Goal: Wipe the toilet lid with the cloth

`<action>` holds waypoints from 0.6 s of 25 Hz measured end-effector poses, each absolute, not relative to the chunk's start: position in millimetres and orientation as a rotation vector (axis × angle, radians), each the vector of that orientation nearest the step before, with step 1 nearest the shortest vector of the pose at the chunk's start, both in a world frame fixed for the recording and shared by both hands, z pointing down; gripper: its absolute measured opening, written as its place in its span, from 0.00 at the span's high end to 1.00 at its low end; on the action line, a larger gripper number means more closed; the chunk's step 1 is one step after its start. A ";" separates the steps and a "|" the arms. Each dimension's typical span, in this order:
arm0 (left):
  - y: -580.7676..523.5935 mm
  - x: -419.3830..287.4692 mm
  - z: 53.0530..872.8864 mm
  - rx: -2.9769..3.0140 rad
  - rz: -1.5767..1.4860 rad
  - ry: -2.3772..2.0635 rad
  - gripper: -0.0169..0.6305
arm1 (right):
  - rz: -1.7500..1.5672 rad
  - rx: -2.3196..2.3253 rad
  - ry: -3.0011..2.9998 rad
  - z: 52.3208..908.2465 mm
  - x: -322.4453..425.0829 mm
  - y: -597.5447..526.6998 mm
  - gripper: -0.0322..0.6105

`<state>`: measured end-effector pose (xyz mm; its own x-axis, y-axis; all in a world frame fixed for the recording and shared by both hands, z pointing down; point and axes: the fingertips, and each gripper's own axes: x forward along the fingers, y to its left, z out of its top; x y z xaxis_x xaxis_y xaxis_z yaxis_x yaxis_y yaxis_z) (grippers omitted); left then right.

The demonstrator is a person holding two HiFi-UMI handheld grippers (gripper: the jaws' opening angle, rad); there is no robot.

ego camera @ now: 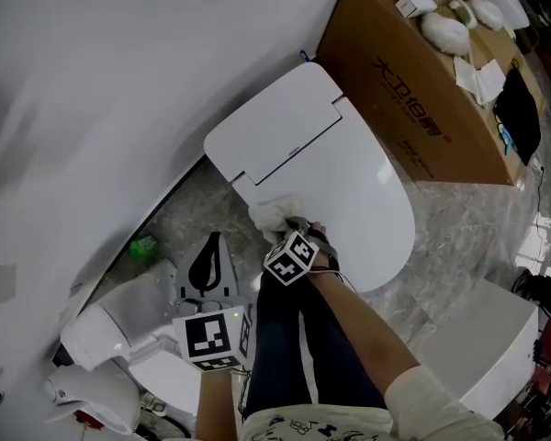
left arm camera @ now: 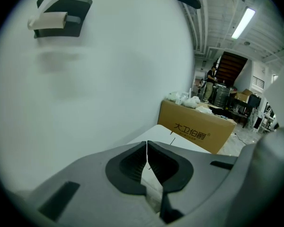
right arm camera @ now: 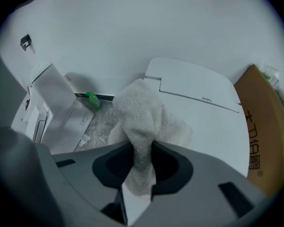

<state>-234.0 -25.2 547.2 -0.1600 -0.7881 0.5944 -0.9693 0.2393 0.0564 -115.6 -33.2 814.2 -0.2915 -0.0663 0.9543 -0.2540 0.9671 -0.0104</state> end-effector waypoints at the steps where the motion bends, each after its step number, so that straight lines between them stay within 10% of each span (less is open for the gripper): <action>1: -27.1 -231.8 547.2 1.610 0.468 -2.001 0.96 | 0.196 0.236 -1.863 814.8 -109.9 -30.6 0.81; 15: -66.7 -181.5 540.1 1.773 0.514 -1.896 0.96 | 0.332 0.308 -1.843 820.4 -4.2 1.2 0.81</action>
<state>-181.5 -66.7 540.1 -0.0359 -0.8101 0.5852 -0.9947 0.0855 0.0573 -4.2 1.2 820.4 -0.2861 -0.0426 0.9572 -0.3744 0.9246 -0.0708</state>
